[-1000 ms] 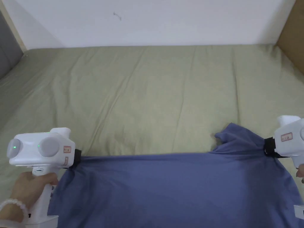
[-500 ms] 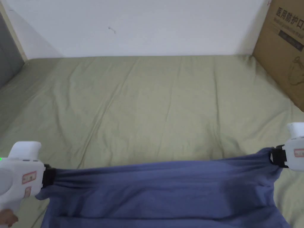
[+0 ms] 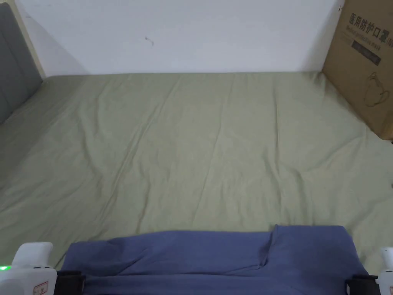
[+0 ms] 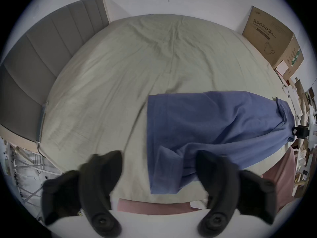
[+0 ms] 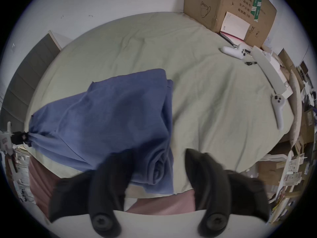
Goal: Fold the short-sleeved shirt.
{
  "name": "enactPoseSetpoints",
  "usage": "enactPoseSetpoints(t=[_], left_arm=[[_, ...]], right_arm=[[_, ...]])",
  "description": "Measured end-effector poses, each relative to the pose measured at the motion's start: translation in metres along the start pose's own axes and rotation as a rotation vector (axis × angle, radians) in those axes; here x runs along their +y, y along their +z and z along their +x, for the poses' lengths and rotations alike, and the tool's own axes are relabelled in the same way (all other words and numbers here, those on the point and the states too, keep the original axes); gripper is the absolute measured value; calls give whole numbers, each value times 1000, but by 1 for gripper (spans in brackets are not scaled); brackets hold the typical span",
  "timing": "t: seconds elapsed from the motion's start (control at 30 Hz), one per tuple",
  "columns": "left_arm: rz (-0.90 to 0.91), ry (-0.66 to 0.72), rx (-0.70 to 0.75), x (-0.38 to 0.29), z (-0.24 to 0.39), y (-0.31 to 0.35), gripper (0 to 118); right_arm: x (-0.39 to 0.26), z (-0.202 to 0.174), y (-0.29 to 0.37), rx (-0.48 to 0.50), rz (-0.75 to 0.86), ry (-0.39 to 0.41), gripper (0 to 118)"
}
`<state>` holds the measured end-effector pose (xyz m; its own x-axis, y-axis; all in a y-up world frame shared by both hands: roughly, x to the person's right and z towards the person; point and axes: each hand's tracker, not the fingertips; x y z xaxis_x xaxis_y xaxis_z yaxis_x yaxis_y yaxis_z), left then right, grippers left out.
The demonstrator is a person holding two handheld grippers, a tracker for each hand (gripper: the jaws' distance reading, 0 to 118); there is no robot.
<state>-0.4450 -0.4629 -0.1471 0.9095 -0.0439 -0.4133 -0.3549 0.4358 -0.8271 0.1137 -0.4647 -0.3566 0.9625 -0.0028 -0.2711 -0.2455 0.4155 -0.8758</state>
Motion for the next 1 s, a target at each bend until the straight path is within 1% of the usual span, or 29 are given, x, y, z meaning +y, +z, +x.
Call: enactPoseSetpoints(t=[0.07, 0.1, 0.17, 0.2, 0.23, 0.27, 0.3, 0.33, 0.37, 0.43, 0.5, 0.53, 0.57, 0.6, 0.63, 0.67, 0.7, 0.73, 0.77, 0.8, 0.9, 0.93, 0.97, 1.0], left_arm=[[40, 16, -3, 5, -4, 10, 98], [54, 32, -10, 8, -6, 15, 98], [101, 70, -26, 14, -9, 26, 98], [126, 83, -43, 17, -8, 34, 98], [149, 97, -64, 19, -9, 39, 96], [170, 115, -91, 20, -9, 42, 86], [181, 129, -112, 20, -11, 42, 56], [176, 150, -124, 20, -12, 38, 19], [174, 159, -111, 19, -13, 35, 0], [136, 161, -111, 14, -13, 31, 0], [139, 171, -109, 7, -9, 36, 0], [137, 202, -129, 5, -13, 36, 0], [137, 235, -156, 4, -17, 36, 0], [123, 271, -181, 4, -22, 34, 11], [94, 298, -193, 2, -28, 32, 35], [73, 309, -204, 0, -31, 30, 64], [66, 324, -219, -4, -35, 27, 96], [64, 345, -223, -6, -41, 21, 109], [63, 385, -226, -9, -43, 19, 114], [59, 420, -254, -13, -47, 16, 114], [9, 521, -405, -19, -58, -12, 114], [-37, 567, -424, -20, -58, -22, 114], [-42, 616, -450, -23, -58, -29, 113], [-24, 664, -509, -27, -62, -42, 111]], right_arm=[[7, -4, 11, -7, 30, 2, 69], [13, -6, 18, -1, 61, -12, 69], [24, -14, 33, 51, 127, -27, 69], [28, -22, 41, 74, 167, -20, 68], [33, -32, 47, 89, 203, -8, 64], [37, -38, 50, 91, 225, 5, 51], [40, -50, 52, 89, 253, 20, 17], [43, -62, 49, 93, 270, 42, 0], [45, -73, 46, 100, 258, 63, 0], [49, -96, 35, 104, 252, 63, 0], [52, -116, 27, 184, 219, 50, 0], [54, -127, 23, 202, 220, 45, 0], [55, -138, 20, 201, 219, 60, 0], [56, -151, 17, 201, 209, 102, 0], [58, -162, 12, 195, 205, 126, 0], [60, -169, 8, 199, 204, 145, 0], [62, -178, 5, 221, 194, 176, 0], [64, -185, 3, 238, 188, 176, 0], [66, -191, 0, 254, 182, 182, 0], [67, -197, -2, 267, 174, 202, 0], [68, -208, -8, 256, 160, 250, 0], [68, -210, -10, 257, 150, 260, 0], [67, -210, -11, 258, 147, 259, 0], [66, -209, -13, 260, 142, 258, 0]])
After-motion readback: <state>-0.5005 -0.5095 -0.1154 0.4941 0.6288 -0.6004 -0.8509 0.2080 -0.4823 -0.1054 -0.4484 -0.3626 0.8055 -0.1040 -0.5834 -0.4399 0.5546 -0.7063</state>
